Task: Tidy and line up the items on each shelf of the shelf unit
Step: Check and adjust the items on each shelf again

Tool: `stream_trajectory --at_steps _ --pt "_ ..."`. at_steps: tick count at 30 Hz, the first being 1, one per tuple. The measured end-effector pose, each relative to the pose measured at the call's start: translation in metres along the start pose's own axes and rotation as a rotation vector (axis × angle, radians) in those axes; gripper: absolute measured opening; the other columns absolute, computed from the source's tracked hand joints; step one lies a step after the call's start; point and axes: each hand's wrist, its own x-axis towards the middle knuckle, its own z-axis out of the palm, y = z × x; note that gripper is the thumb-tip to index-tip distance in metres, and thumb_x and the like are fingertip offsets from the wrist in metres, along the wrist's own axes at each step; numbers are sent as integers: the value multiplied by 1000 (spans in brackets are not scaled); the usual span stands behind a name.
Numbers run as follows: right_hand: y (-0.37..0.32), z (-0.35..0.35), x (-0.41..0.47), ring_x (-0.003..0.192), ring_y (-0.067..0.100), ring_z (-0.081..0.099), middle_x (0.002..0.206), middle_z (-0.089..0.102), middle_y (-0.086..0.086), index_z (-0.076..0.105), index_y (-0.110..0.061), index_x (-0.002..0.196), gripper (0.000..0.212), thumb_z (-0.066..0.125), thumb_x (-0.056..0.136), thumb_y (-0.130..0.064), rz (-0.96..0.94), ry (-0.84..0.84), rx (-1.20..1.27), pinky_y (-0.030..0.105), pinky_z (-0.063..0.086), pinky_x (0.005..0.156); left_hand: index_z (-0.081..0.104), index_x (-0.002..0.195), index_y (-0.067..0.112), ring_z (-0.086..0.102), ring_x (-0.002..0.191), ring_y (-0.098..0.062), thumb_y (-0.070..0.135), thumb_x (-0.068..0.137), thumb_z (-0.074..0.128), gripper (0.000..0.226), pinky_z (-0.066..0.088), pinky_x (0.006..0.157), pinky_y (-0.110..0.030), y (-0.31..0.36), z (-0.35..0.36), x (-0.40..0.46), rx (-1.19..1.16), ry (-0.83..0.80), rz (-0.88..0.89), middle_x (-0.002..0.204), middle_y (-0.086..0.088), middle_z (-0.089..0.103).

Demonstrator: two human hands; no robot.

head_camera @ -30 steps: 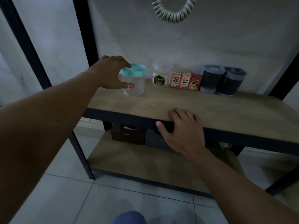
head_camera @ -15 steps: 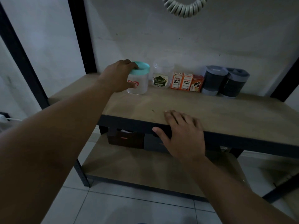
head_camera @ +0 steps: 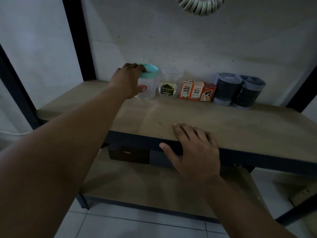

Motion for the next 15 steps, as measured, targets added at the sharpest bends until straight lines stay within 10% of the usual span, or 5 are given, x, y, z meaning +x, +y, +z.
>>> stream_trajectory --at_steps 15 --pt "0 4 0 130 24 52 141 58 -4 54 -27 141 72 32 95 -79 9 9 -4 52 42 104 48 140 16 41 133 -32 38 83 76 67 35 105 -45 4 12 19 80 6 -11 139 -12 55"
